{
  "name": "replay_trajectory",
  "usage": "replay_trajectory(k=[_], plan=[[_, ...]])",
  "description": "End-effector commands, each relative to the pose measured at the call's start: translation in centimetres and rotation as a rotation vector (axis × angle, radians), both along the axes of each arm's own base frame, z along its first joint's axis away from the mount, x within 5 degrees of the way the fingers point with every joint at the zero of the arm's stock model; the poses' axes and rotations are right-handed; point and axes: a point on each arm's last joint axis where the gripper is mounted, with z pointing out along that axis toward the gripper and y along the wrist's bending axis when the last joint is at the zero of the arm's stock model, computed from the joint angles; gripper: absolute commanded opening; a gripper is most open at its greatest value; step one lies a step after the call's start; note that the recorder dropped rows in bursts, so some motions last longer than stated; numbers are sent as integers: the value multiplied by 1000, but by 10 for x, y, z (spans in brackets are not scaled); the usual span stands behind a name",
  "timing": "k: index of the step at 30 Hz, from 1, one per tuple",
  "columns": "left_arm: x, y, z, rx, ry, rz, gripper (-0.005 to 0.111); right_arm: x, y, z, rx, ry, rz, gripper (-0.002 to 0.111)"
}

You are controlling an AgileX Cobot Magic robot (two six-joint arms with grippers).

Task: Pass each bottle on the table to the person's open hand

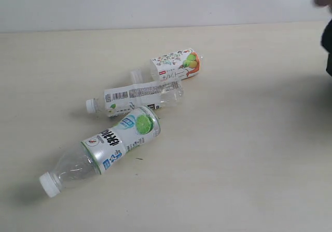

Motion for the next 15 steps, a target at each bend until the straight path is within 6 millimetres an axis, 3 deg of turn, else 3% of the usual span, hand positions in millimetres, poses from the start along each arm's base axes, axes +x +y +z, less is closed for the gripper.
replay_trajectory(k=[1,5,15], plan=[[0,-1,-1,-9,-5,-6,3,-5,0,-14,58,-113,31,0],[0,-1,-1,-9,-5,-6,3,-5,5,-31,84,-178,72,0],[0,-1,-1,-9,-5,-6,3,-17,0,-29,124,-276,83,0]])
